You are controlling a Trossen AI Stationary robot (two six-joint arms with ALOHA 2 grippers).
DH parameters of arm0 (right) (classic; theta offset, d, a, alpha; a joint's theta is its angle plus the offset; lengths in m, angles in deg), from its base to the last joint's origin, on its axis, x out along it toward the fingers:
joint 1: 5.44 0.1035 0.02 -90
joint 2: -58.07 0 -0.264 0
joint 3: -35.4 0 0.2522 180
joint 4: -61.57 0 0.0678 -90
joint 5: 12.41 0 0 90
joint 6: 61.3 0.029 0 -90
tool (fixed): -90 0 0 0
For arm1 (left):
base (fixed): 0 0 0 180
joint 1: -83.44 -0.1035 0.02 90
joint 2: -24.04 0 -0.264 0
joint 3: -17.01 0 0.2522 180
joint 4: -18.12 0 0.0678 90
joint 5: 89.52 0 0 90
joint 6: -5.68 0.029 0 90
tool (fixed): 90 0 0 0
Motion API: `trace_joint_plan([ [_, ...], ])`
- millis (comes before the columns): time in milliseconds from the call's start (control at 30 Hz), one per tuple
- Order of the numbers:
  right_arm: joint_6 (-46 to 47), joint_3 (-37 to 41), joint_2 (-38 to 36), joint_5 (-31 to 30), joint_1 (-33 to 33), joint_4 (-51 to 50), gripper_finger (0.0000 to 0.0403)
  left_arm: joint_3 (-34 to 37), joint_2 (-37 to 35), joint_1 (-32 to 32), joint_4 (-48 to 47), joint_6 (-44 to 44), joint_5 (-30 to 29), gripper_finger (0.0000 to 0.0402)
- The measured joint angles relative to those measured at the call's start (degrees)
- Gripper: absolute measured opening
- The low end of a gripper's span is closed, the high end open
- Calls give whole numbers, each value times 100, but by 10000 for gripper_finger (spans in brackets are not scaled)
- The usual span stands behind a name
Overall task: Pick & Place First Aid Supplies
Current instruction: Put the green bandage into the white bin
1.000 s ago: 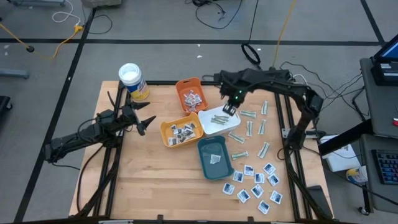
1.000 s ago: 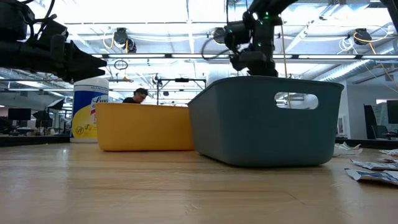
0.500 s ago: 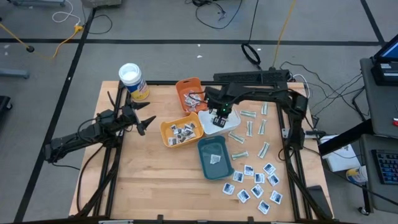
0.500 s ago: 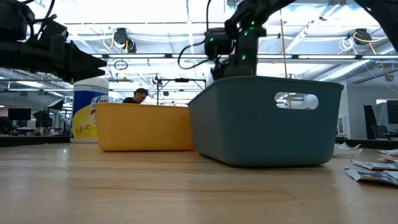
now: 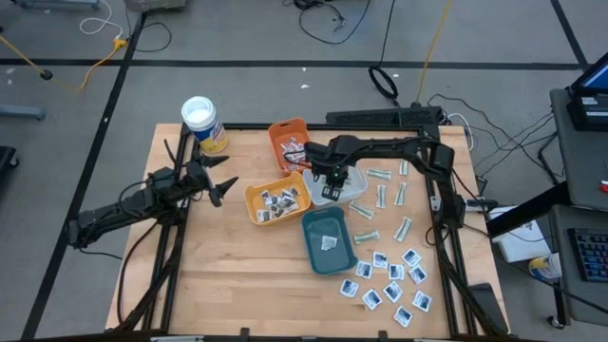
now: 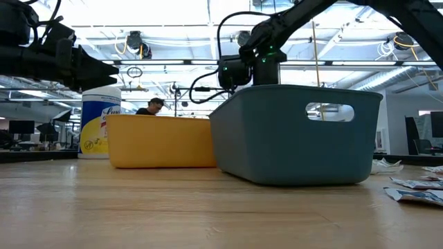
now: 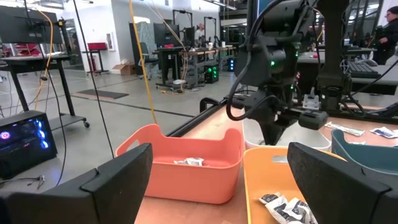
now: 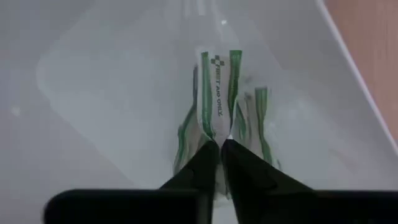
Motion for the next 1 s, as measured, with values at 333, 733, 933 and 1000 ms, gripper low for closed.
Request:
trace_joint_plan([
  [333, 162, -7, -379, -299, 0, -88, 190, 0, 0, -1, 0, 0, 1, 379],
  [733, -159, 79, -1356, -297, -285, -525, 219, 0, 0, 0, 0, 0, 1, 379],
  [933, -312, 729, -1978, -299, -651, -530, 213, 0, 0, 0, 0, 0, 1, 379],
  [1000, -431, 916, -2207, -326, -790, -510, 213, 0, 0, 0, 0, 0, 1, 379],
])
